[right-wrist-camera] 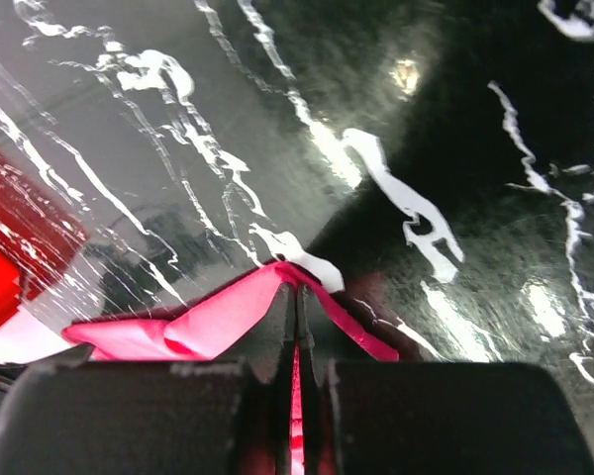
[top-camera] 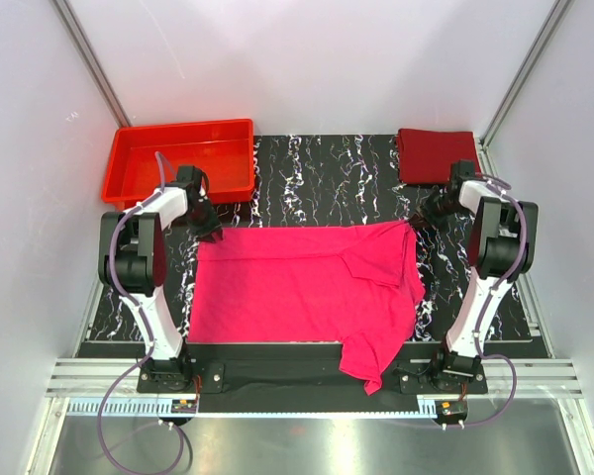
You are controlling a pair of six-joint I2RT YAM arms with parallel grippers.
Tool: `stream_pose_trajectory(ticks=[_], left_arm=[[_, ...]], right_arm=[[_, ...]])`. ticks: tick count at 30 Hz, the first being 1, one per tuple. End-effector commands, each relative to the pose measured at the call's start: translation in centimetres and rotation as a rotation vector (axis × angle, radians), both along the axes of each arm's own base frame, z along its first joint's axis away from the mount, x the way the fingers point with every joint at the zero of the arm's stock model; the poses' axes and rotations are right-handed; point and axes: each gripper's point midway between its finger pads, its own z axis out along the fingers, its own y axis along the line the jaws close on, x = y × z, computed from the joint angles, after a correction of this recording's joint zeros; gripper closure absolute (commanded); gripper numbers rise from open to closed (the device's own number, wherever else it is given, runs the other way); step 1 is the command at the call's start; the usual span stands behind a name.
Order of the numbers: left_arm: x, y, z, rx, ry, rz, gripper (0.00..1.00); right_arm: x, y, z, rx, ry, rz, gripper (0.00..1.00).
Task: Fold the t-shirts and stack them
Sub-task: Fold the tshirt
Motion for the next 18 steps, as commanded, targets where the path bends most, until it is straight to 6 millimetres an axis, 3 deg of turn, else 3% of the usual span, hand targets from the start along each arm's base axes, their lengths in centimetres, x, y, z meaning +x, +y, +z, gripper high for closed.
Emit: stream_pose_trajectory(ticks=[1, 10, 14, 18], left_arm=[[-0.9, 2.0, -2.1, 0.073, 0.054, 0.042, 0.67], [-2.3, 4.2, -2.3, 0.079, 0.075, 0.135, 0.67], [-2.6, 4.7, -2.3, 0.067, 0.074, 0.162, 0.67], [-2.9, 4.7, -2.4, 0.064, 0.069, 0.161, 0.67]], right_arm=[[3.5, -0.1, 3.0, -0.054, -0.247, 0.067, 1.00], [7.2, 3.5, 4.9, 0.023, -0.416, 0.142, 1.00], [8.0, 3.1, 5.4, 0.005, -0.416, 0.128, 1.00], [5.9, 0.8, 4.3, -0.120, -0.318, 0.059, 1.00]])
